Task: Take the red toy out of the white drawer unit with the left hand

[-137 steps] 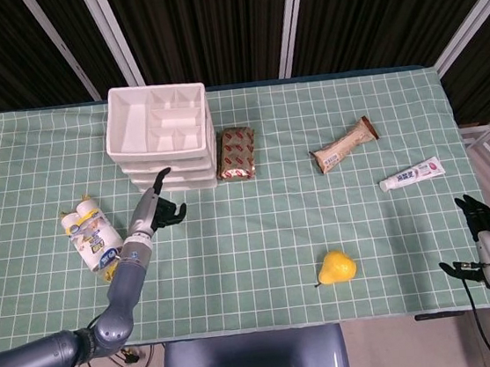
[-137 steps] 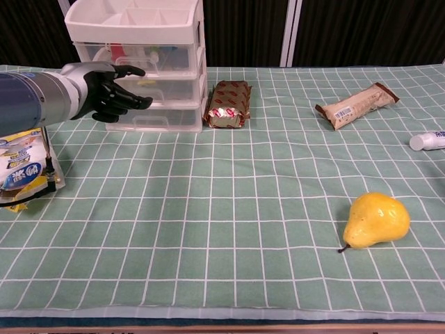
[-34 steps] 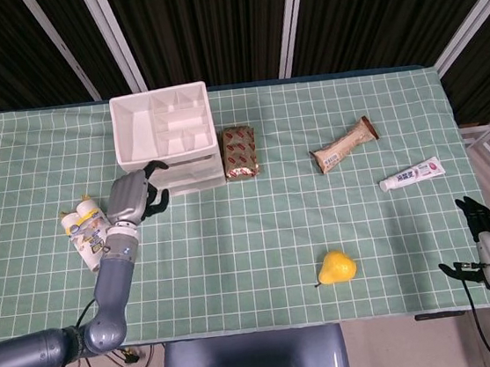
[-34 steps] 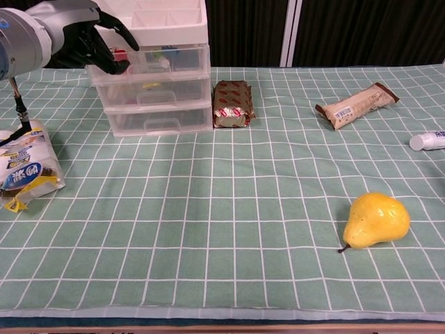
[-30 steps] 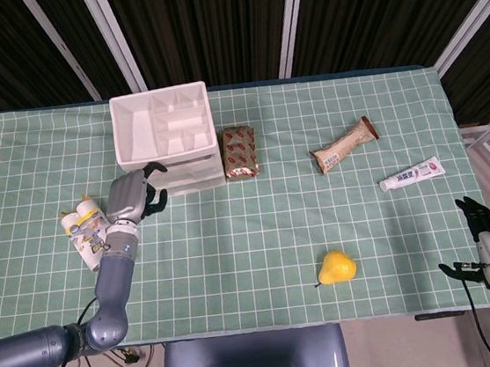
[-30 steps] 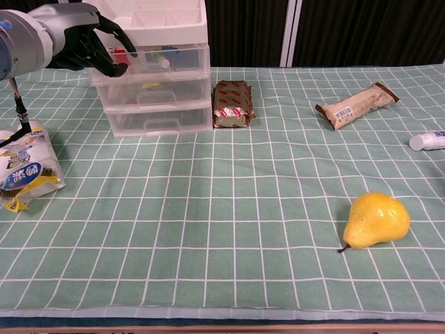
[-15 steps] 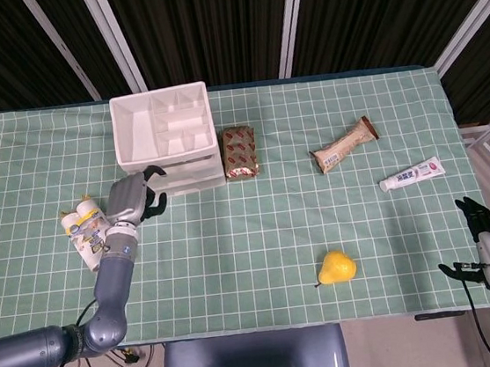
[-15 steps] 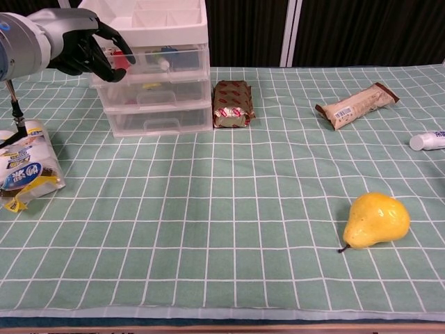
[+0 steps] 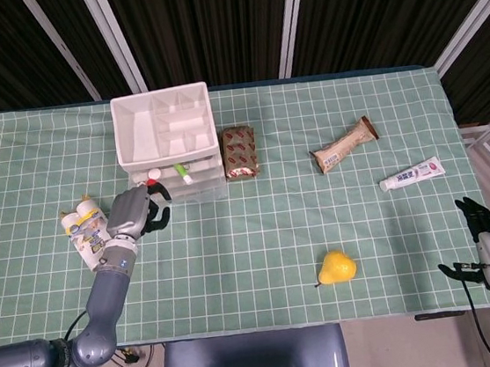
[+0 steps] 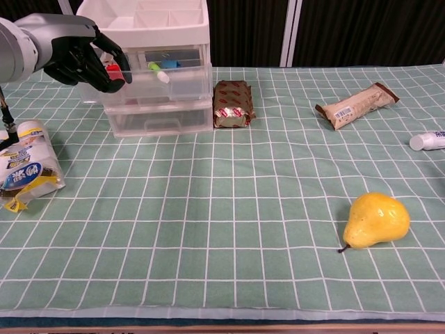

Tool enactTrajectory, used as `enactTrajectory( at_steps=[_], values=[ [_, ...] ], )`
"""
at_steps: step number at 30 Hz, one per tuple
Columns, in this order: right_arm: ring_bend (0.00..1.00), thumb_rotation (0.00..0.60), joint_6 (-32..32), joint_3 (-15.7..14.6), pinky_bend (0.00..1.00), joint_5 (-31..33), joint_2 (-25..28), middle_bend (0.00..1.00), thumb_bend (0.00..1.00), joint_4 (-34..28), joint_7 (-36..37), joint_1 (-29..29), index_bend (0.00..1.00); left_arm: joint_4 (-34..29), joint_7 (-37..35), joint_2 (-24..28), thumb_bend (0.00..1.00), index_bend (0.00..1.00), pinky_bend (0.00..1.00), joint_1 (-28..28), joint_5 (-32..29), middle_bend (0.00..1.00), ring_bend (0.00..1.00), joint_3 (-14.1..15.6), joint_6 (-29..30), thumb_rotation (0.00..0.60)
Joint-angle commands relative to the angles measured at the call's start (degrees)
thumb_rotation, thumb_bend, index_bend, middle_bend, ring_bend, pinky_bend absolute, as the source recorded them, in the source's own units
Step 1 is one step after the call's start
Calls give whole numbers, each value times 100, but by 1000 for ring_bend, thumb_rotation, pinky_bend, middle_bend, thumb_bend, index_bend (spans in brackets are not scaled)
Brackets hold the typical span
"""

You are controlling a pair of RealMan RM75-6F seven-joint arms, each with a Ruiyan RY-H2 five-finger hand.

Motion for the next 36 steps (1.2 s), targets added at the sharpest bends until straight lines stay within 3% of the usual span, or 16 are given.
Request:
enactTrajectory(
  at_steps=[1, 17, 24, 30, 36],
  values=[
    [0, 600, -2, 0, 229, 0, 0, 0, 66, -1, -2, 1, 0, -170, -50, 98, 448, 516, 1000, 41, 43, 1000, 998, 65, -8, 600],
    [0, 600, 0, 5, 229, 10, 2, 0, 66, -5, 17, -2, 0, -597, -164, 323, 440, 496, 1000, 92, 162, 1000, 998, 305, 20, 600],
    [0, 600, -6, 2, 229, 12, 8, 0, 66, -15, 17, -2, 0, -657, -257, 370, 200, 381, 1000, 92, 239, 1000, 998, 327, 33, 600],
    [0, 600, -4, 0, 229, 10, 7, 0, 65, -15, 13, -3, 0, -716, -299, 455, 151, 350, 1000, 74, 334, 1000, 998, 287, 89, 600],
    [0, 600, -4, 2, 229, 14, 9, 0, 66, -18, 21, -5, 0, -875, -249, 649, 175, 350, 1000, 12, 361, 1000, 998, 167, 158, 600]
  ],
)
